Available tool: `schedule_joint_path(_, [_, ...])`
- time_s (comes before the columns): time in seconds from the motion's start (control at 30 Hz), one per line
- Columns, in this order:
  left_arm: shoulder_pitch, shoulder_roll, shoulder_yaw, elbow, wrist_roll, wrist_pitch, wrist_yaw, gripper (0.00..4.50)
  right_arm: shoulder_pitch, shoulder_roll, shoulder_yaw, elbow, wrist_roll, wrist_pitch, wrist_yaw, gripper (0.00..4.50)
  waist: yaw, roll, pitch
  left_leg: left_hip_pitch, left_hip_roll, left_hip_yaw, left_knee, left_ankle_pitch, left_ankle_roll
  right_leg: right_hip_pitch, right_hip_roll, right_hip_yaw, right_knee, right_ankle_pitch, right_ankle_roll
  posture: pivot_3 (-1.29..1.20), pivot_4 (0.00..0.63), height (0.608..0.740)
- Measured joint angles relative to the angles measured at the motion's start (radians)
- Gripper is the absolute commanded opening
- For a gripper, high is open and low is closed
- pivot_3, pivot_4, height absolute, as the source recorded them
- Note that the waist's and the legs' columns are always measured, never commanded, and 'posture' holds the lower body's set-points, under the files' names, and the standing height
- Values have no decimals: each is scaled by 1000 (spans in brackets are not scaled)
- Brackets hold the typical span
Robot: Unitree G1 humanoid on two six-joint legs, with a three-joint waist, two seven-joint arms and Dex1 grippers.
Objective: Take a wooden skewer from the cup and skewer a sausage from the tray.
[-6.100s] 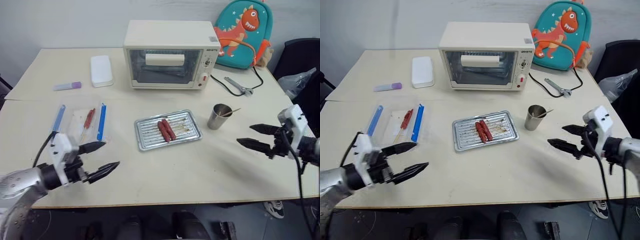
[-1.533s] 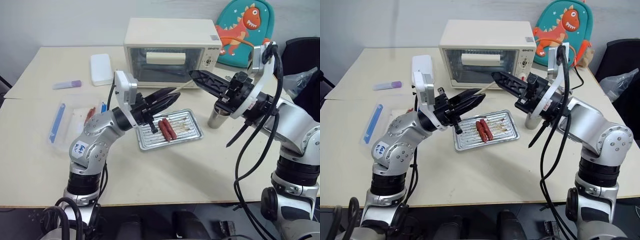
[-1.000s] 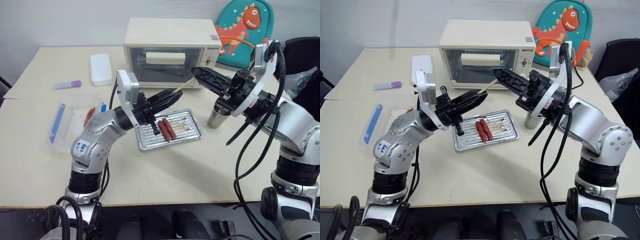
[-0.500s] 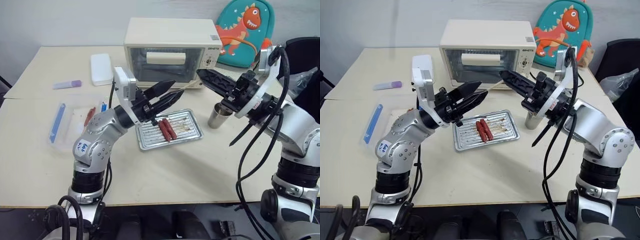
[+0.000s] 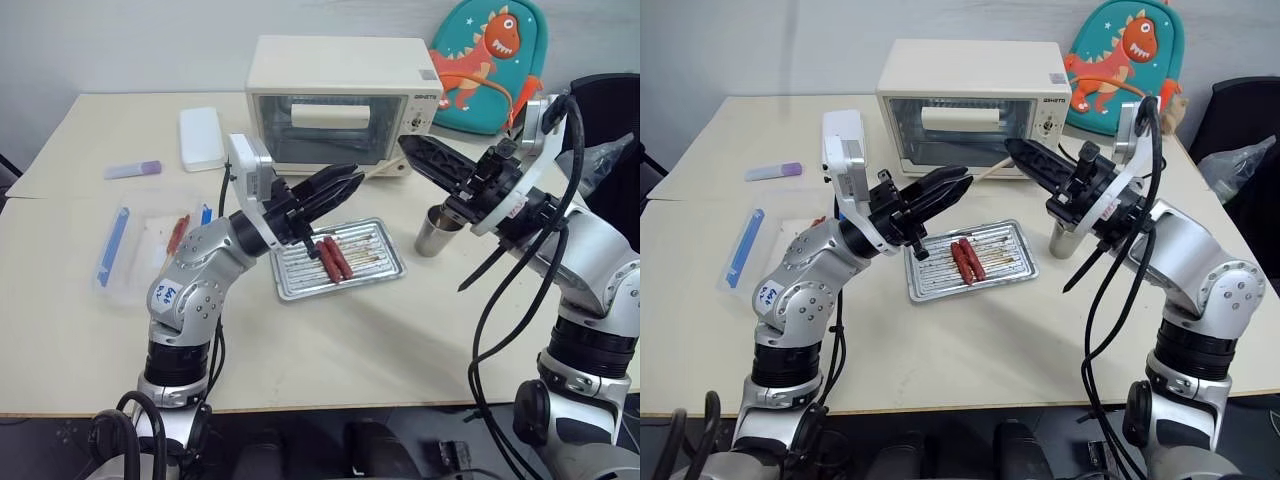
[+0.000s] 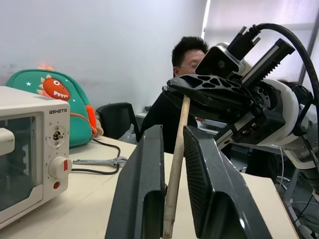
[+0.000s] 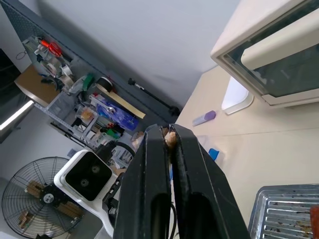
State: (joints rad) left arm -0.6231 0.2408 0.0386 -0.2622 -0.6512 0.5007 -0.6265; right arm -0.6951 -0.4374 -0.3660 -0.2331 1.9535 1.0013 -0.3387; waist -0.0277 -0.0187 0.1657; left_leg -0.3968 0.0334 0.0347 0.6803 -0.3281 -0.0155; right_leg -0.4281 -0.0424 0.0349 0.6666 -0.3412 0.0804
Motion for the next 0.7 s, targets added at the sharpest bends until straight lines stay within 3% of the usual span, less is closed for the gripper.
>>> schedule_joint_path(0.17, [0,0,-2,0,0,-1,-1,789,0,1,-1,0,0,1,0,0,0,0,0,0,0,0,0,0,0,0,0,0,0,0,0,0,150,740])
schedule_joint_path(0.3, [0,0,-12,0,1,-1,-10,1520,0,3,-2,-1,0,1,1,0,0,0,0,0,0,0,0,0,0,0,0,0,0,0,0,0,150,740])
schedule_joint_path(0.47, [0,4,-19,0,1,-1,-21,2789,0,10,-2,-10,0,1,1,0,0,0,0,0,0,0,0,0,0,0,0,0,0,0,0,0,150,740])
schedule_joint_path(0.7, [-1,7,-18,5,1,-2,-28,2789,0,10,-2,-19,0,1,6,0,0,0,0,0,0,0,0,0,0,0,0,0,-1,0,0,0,150,740])
